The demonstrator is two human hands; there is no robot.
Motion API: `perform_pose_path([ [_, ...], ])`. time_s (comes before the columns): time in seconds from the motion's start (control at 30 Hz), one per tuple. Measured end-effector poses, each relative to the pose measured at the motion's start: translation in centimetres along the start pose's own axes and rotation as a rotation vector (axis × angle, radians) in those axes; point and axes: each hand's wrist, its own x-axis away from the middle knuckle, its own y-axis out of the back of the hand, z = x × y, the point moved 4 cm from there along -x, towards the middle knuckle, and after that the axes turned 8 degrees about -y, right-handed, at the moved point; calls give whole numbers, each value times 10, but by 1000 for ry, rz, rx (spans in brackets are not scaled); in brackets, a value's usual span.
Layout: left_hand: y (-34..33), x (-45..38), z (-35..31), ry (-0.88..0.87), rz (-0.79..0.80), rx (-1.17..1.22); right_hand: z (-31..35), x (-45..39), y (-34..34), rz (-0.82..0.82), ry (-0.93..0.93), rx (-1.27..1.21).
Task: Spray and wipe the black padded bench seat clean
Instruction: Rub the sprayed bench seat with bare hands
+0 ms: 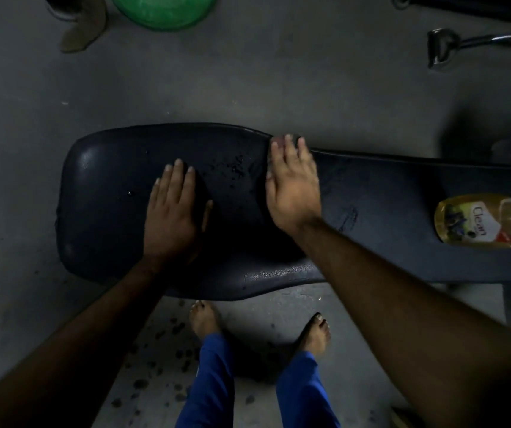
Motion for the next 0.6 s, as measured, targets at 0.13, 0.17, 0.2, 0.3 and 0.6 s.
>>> perform_pose_path([
  [0.13, -4, 0, -3, 5, -6, -31, 9, 5, 3, 58, 203, -6],
  [0.17, -3, 0, -2, 6, -12, -31, 4, -8, 6, 27, 156, -8],
  [0.2, -4, 1, -1, 3, -21, -32, 1, -21, 8, 0, 61, 6],
  [0.3, -5, 0, 1, -10, -21, -22, 26, -20, -8, -55, -65, -9],
  [0.6, 9, 6, 29, 41, -24, -52, 39, -40, -13, -80, -107, -6],
])
